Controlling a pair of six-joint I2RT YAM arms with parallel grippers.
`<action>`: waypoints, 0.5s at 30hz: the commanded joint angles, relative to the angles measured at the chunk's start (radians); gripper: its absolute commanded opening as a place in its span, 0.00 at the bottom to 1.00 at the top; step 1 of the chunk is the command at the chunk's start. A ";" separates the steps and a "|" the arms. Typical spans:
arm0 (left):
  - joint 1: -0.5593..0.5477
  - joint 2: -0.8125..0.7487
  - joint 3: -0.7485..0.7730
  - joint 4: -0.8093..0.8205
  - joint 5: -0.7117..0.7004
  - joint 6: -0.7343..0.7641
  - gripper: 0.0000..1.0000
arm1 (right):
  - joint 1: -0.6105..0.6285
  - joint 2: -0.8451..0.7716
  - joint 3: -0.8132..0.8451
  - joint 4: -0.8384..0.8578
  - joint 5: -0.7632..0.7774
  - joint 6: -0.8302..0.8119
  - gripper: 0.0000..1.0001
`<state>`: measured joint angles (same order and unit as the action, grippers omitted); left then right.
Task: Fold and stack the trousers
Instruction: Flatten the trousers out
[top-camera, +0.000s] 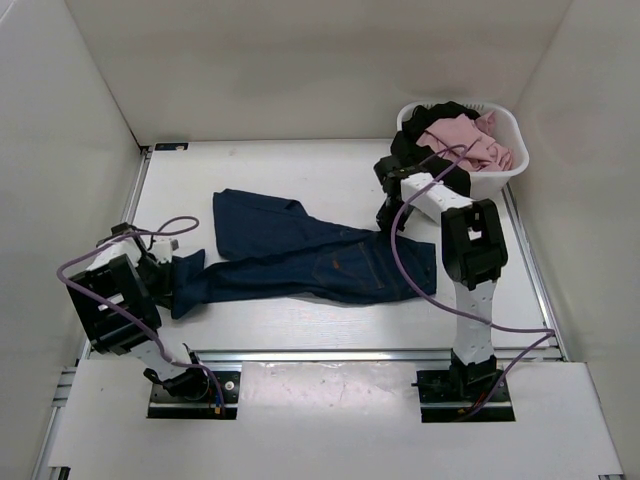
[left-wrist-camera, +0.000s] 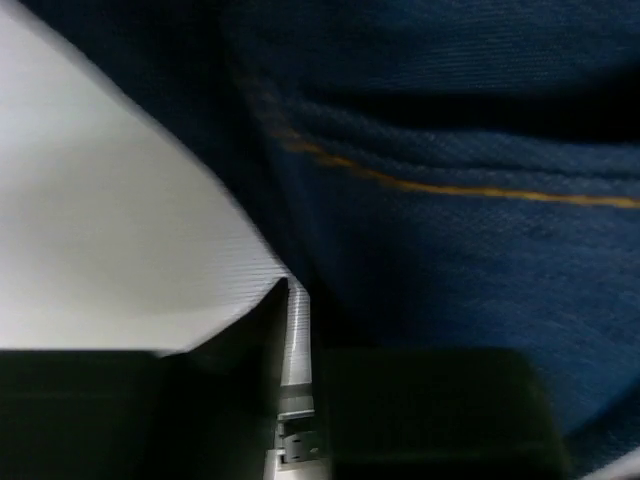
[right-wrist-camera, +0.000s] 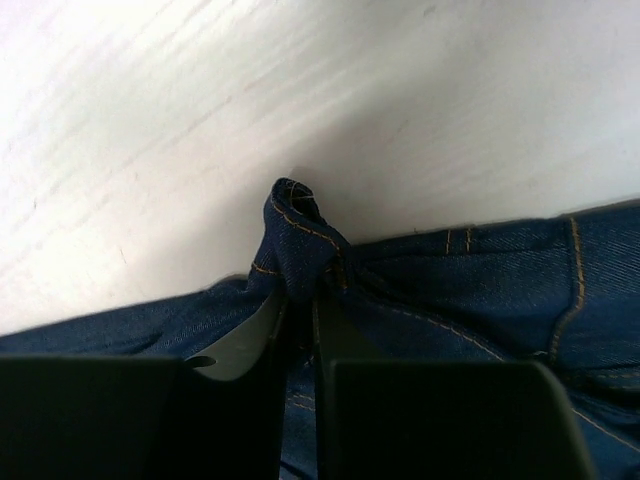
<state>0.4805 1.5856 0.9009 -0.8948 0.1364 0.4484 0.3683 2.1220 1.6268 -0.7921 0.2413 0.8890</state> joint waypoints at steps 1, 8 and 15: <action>0.000 -0.029 -0.005 -0.007 0.109 0.023 0.14 | 0.059 -0.098 0.013 -0.075 0.059 -0.056 0.00; 0.000 -0.096 0.079 0.034 -0.003 0.024 0.14 | 0.129 -0.260 0.047 -0.065 0.095 -0.085 0.00; 0.009 -0.107 0.248 0.022 -0.080 0.044 0.14 | 0.150 -0.411 0.056 -0.056 0.176 -0.110 0.00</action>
<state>0.4828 1.5265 1.0828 -0.8894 0.0891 0.4747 0.5167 1.7947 1.6531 -0.8444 0.3374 0.8017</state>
